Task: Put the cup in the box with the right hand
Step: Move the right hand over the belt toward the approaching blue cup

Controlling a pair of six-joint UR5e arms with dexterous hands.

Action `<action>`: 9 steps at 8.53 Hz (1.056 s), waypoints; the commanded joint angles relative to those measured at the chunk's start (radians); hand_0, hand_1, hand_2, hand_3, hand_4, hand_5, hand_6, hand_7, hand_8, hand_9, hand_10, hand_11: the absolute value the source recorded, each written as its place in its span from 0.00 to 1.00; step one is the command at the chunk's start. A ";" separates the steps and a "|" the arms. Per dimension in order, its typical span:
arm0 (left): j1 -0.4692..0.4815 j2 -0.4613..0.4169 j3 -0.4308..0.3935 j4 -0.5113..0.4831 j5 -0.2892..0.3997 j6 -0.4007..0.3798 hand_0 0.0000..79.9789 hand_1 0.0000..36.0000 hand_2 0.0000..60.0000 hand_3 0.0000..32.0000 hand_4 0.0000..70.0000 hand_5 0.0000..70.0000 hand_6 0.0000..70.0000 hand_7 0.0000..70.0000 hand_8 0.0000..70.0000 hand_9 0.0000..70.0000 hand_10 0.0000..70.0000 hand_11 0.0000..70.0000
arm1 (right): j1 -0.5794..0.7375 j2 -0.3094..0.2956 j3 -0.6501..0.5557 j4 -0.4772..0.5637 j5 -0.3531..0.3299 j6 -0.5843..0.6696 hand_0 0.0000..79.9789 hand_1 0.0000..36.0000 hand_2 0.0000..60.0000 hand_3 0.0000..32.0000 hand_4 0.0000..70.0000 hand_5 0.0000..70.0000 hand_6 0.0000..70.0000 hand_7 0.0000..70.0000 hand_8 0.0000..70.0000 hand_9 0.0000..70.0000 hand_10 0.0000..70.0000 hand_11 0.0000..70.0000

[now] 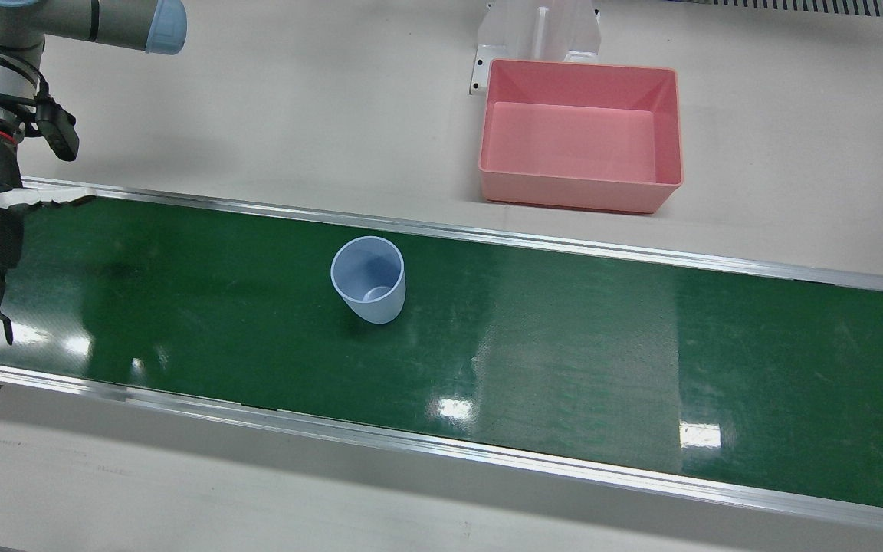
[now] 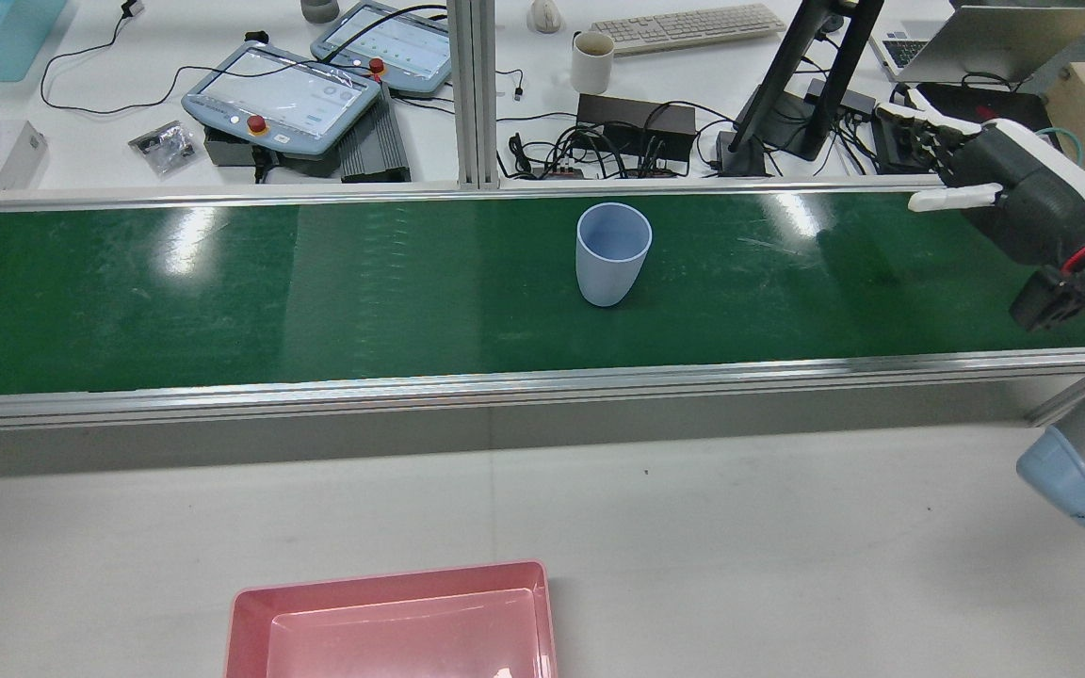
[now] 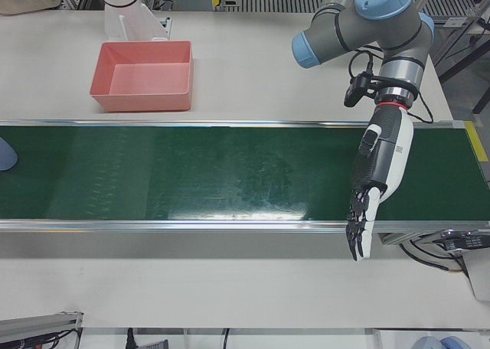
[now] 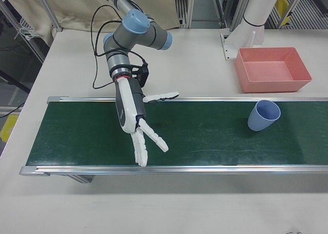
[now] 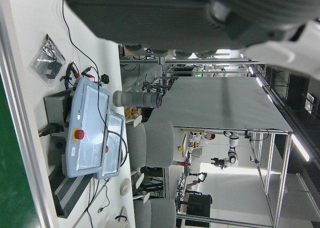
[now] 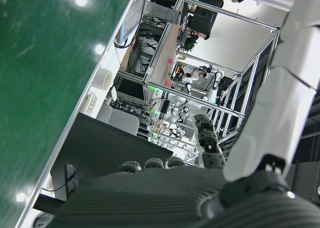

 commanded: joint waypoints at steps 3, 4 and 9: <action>0.000 0.000 0.000 0.000 0.000 0.000 0.00 0.00 0.00 0.00 0.00 0.00 0.00 0.00 0.00 0.00 0.00 0.00 | -0.085 -0.001 0.026 -0.002 0.062 -0.005 0.60 0.40 0.04 0.00 0.00 0.05 0.00 0.00 0.00 0.00 0.00 0.00; 0.000 0.000 0.000 0.000 0.000 0.000 0.00 0.00 0.00 0.00 0.00 0.00 0.00 0.00 0.00 0.00 0.00 0.00 | -0.085 -0.001 0.026 -0.003 0.062 -0.011 0.60 0.39 0.04 0.00 0.00 0.05 0.00 0.00 0.00 0.00 0.00 0.00; 0.000 0.000 0.000 0.000 0.000 0.000 0.00 0.00 0.00 0.00 0.00 0.00 0.00 0.00 0.00 0.00 0.00 0.00 | -0.088 -0.013 0.025 -0.014 0.127 -0.016 0.60 0.44 0.09 0.00 0.00 0.05 0.00 0.00 0.00 0.00 0.00 0.00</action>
